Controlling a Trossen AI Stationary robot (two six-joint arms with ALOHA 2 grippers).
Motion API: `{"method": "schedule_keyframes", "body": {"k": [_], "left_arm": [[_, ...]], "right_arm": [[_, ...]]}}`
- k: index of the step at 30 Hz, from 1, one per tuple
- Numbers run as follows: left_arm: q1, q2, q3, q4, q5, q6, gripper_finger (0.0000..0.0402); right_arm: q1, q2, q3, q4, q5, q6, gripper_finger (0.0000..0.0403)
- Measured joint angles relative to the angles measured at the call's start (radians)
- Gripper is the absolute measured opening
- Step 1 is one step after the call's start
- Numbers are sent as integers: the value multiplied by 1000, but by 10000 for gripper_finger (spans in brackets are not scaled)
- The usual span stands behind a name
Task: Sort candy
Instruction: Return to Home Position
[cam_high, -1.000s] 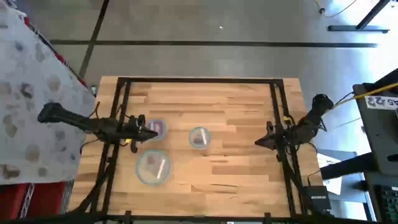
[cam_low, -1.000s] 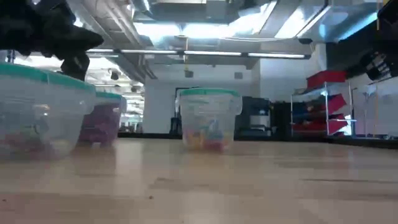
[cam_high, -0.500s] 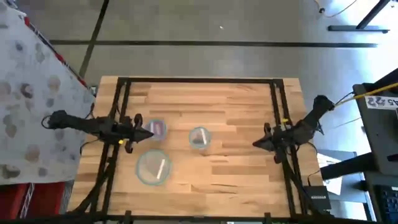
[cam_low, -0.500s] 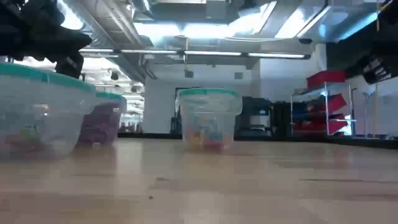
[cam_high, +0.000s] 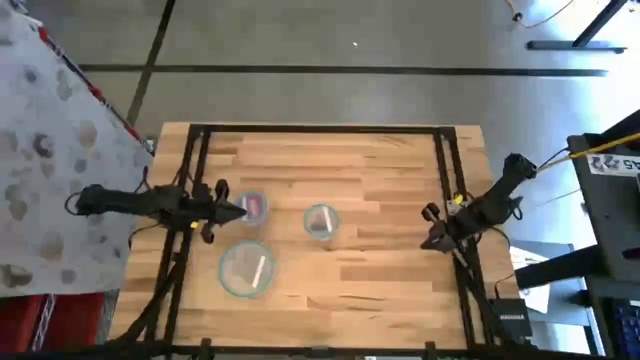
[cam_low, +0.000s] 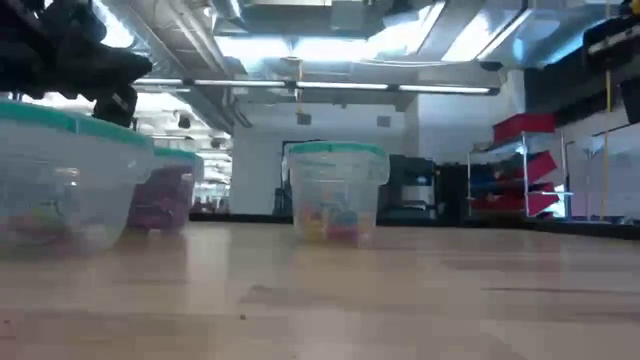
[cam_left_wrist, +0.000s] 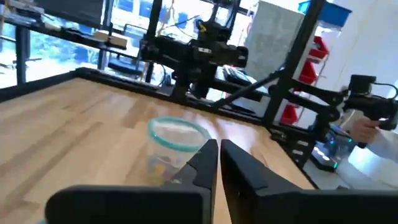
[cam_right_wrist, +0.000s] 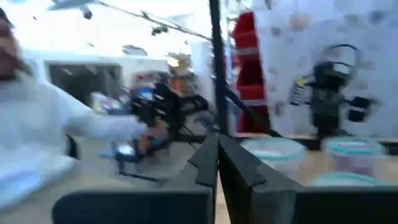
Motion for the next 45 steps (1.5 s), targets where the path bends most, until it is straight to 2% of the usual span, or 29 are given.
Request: {"method": "schedule_keyframes", "body": {"k": [5,7,13,26,28,32,34,39,42,45], "left_arm": [[42,0,0,5,-34,-13,3],[46,0,0,5,-33,-25,3],[45,0,0,5,-33,-113,3],[45,0,0,5,-33,-114,3],[45,0,0,5,-33,-114,3],[45,0,0,5,-33,-114,3],[45,0,0,5,-33,-114,3],[45,0,0,5,-34,-114,3],[45,0,0,6,-34,-114,3],[45,0,0,6,-34,-114,3]], "right_arm": [[0,1,0,-97,198,16,0],[0,3,0,-95,244,31,0],[2,4,0,-96,253,32,0],[0,4,0,-62,253,35,0],[0,1,0,-61,189,35,0],[0,0,0,-38,-114,37,0],[0,0,0,-38,-191,33,0],[2,3,0,-121,-138,-70,0],[2,9,0,-120,-139,-39,0],[2,9,0,-120,-159,67,0]]}}
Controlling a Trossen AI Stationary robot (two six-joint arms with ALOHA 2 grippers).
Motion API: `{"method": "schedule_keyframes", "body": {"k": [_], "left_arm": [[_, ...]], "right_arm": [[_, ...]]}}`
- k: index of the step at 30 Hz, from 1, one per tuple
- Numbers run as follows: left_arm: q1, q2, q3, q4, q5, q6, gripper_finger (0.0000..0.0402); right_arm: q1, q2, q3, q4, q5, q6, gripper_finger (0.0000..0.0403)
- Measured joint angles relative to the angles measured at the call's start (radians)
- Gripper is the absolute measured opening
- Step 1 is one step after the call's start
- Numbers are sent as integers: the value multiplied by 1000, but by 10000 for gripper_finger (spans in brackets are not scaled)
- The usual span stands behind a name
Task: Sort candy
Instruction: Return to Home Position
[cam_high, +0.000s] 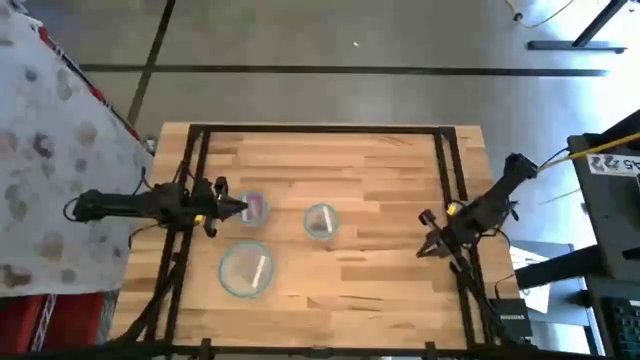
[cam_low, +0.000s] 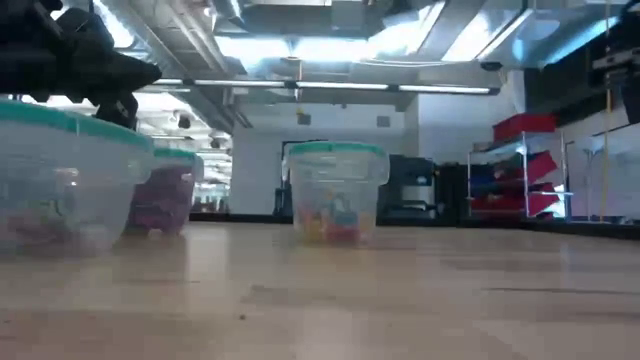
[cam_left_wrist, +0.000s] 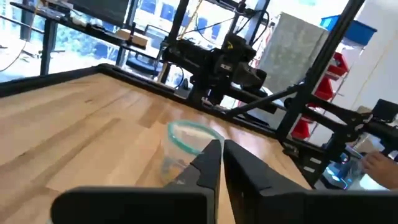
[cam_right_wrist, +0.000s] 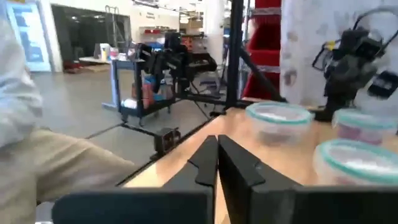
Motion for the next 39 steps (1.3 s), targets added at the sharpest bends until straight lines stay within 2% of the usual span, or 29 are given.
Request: {"method": "schedule_keyframes", "body": {"k": [4,6,10,16,21,25,28,32,39], "left_arm": [[0,0,0,0,0,0,3],[0,0,0,0,0,0,3],[0,0,0,0,0,0,3],[0,0,0,0,0,0,3],[0,0,0,0,0,0,3],[0,0,0,0,0,0,3],[0,0,0,0,0,0,3],[0,0,0,0,0,0,3],[0,0,0,0,0,0,3]], "right_arm": [[0,-1,0,3,-40,100,0],[-2,-9,0,4,-82,49,0],[-79,-9,0,44,-251,-32,0],[-352,-9,0,45,-322,-27,0],[-623,-9,0,-1,-457,-34,0],[-828,-9,0,5,-506,5,0],[-940,-9,0,6,-511,40,0],[-971,-9,0,6,-514,37,0],[-890,-8,0,14,-594,44,0]]}}
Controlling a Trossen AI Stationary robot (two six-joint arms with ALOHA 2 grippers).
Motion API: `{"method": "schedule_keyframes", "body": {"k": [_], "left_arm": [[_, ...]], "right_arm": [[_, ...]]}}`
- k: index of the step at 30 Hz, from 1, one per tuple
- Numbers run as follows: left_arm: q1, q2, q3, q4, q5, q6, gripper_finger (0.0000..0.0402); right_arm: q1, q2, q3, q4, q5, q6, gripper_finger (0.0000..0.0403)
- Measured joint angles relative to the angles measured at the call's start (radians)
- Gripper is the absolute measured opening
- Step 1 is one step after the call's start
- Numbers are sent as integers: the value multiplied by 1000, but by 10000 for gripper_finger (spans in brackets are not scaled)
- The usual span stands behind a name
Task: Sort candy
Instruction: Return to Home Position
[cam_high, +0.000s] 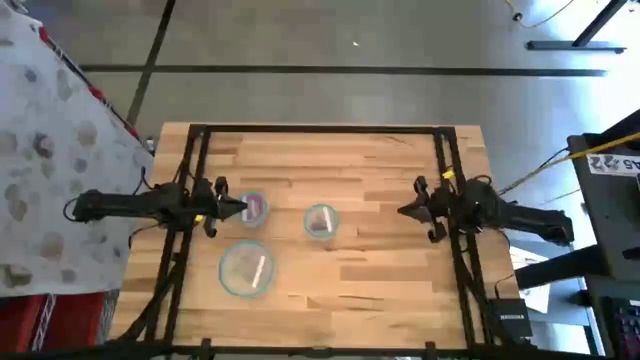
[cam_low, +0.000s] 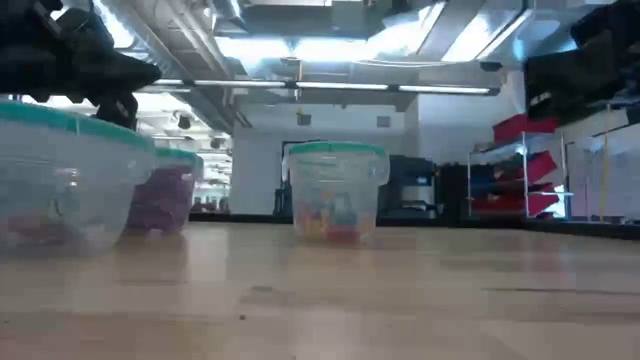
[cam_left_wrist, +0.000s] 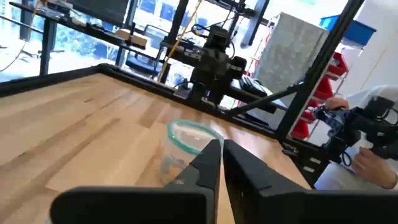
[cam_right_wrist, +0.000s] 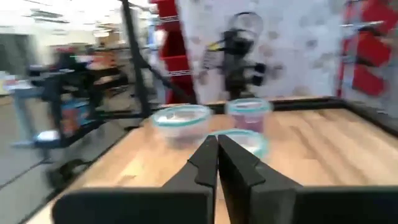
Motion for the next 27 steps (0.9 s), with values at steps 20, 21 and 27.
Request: {"method": "schedule_keyframes", "body": {"k": [20,21,27], "left_arm": [[0,0,0,0,0,0,3],[0,0,0,0,0,0,3],[0,0,0,0,0,0,3]], "right_arm": [[39,22,0,0,11,2,0],[39,22,0,0,11,2,0],[39,22,0,0,12,2,0]]}}
